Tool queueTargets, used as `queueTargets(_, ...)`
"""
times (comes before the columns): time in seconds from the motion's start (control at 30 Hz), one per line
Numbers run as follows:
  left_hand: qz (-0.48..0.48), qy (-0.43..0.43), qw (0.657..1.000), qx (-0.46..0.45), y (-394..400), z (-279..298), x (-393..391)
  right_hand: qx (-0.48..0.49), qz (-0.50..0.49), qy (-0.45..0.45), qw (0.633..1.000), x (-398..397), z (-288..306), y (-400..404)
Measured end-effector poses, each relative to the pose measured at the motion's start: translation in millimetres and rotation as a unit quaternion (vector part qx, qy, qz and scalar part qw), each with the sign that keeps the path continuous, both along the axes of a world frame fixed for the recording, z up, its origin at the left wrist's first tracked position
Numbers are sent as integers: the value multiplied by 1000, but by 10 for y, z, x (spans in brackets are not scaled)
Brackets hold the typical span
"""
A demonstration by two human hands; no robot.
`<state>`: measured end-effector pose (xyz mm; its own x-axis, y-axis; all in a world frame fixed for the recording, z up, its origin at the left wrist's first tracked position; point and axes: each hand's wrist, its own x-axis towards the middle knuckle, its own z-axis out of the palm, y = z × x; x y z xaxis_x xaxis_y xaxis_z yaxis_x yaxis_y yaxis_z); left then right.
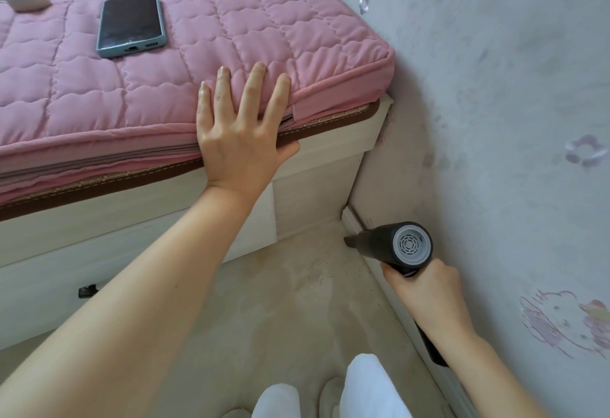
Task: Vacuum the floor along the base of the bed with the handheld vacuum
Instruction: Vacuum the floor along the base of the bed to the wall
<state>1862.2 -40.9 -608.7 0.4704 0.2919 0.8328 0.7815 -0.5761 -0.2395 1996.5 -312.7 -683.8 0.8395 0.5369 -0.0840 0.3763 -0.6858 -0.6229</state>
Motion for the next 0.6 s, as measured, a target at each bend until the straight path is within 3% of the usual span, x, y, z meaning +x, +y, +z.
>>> queueTargets(0.6,2,29,999,22,-147,61,419,12,3,12,1000,-39,119,-58)
